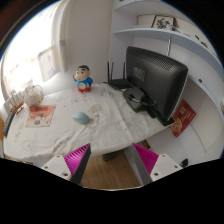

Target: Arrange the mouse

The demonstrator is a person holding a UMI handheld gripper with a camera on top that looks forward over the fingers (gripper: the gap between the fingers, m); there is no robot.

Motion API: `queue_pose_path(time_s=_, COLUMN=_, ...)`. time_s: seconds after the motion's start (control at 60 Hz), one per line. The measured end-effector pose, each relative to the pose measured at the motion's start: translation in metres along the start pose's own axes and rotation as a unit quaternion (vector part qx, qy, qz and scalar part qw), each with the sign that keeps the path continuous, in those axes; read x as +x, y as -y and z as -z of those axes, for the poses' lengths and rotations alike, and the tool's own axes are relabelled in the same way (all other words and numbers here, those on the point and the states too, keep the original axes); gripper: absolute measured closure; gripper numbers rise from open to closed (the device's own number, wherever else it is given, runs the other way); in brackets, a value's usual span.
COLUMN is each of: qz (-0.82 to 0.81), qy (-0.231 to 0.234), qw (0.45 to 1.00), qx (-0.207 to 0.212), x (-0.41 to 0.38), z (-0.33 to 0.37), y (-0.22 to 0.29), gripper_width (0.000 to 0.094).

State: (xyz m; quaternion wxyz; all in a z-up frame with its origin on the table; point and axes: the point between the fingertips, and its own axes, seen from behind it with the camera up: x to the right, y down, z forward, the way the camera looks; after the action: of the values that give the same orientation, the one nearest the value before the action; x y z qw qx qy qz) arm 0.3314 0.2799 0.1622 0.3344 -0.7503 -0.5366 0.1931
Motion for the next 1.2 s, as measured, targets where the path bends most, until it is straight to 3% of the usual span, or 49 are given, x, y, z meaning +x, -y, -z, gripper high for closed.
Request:
queue_pose_path(time_s=0.317, qz=0.054, qy=0.055, qw=0.997, qx=0.007, x=-0.054, z=-0.032, y=-0.001, gripper_width=0.0079)
queue_pose_path(time_s=0.6, qz=0.084, qy=0.141, qw=0.984, qx=0.063, x=-0.131, z=-0.073, y=0.009, gripper_width=0.008)
queue_pose_path(time_s=0.817, qz=0.095, qy=0.132, qw=0.979, qx=0.124, x=-0.142, z=-0.14, y=0.033, gripper_width=0.0078)
queue_pose_path(time_s=1.2, qz=0.106, qy=0.125, qw=0.98, qx=0.113, x=-0.159, z=-0.257, y=0.047, gripper_width=0.0082)
